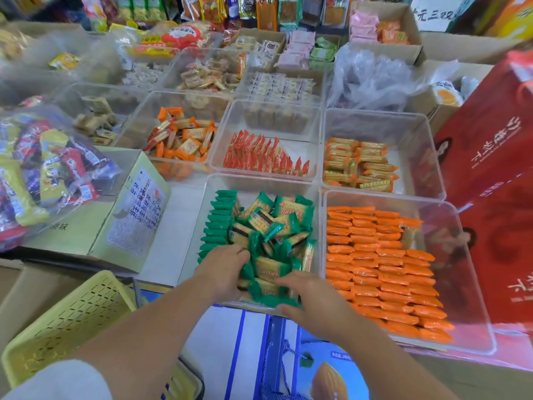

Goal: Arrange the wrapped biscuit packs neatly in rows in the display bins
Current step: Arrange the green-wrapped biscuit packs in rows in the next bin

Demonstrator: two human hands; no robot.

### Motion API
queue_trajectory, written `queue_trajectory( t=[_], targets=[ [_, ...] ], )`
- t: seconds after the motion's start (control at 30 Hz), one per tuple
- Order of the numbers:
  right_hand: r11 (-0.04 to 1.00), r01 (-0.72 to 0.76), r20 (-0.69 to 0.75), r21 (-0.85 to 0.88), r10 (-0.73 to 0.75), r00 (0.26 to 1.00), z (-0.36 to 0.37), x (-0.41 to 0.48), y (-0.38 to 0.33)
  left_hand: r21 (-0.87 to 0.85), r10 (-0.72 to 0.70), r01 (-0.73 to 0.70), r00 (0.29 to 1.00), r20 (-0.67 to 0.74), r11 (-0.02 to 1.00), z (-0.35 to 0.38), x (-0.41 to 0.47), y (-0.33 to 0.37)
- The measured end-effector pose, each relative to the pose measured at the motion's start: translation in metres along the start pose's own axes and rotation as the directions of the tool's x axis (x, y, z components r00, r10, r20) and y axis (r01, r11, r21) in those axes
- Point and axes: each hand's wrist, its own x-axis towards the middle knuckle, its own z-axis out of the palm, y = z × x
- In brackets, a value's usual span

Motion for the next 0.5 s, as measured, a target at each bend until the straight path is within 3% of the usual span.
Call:
queue_trajectory(
  t=[0.3, 0.43, 0.5],
  targets=[
    [0.998, -0.046, 0.026, -0.049, 0.047, 0.999, 0.018, 0.002, 0.007, -0.164, 0.052, -0.073, 0.990, -0.128, 0.984, -0.005, -0.012, 0.005],
    [0.996, -0.085, -0.035, -0.028, 0.084, 0.996, 0.020, 0.004, 0.007, -0.462, -0.128, 0.030, 0.975, -0.183, 0.887, -0.014, -0.024, 0.014],
    [0.985, -0.107, -0.120, 0.132, 0.123, 0.985, 0.019, 0.002, 0.005, -0.672, -0.310, 0.135, 0.939, -0.147, 0.728, -0.018, -0.033, 0.016]
  ],
)
